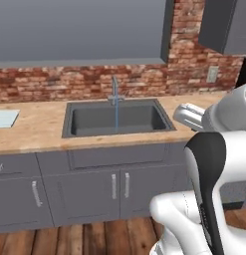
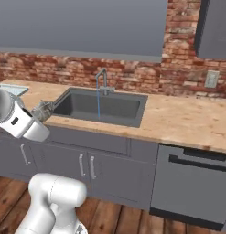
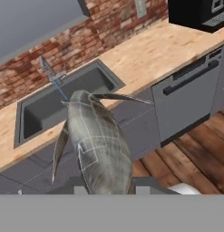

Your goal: Take the fish out of the fridge, briefly rinse it in the sink, and place it on the tray next to the sink.

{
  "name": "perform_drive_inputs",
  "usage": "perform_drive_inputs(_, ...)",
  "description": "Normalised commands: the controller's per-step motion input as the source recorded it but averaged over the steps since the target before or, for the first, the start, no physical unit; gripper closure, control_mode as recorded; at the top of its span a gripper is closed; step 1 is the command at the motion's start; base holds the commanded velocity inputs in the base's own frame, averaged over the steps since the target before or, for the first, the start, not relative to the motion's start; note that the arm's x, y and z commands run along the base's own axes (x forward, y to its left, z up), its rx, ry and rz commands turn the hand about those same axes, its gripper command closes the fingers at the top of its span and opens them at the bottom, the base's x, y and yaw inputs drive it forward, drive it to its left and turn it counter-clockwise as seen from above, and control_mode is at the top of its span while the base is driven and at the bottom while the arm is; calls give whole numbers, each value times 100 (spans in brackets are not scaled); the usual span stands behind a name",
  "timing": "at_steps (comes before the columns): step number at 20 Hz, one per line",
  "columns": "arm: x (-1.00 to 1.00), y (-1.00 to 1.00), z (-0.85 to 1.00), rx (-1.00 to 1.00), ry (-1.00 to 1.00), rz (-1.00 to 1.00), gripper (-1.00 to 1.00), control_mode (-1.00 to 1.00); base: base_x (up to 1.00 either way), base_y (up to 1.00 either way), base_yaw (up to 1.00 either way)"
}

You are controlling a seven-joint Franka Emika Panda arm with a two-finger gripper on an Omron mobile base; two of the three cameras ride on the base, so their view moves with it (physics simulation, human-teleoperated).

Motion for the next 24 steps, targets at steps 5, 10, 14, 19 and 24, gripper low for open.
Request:
perform_drive_inputs(5,0,0,0,0,0,0,100,100,1,-36,25)
perform_drive_inputs(10,0,0,0,0,0,0,100,100,60,-19,0)
perform_drive_inputs(14,0,0,0,0,0,0,100,100,100,-7,-1)
perform_drive_inputs(19,0,0,0,0,0,0,100,100,89,0,-4)
perform_drive_inputs(24,0,0,0,0,0,0,100,100,65,0,-6)
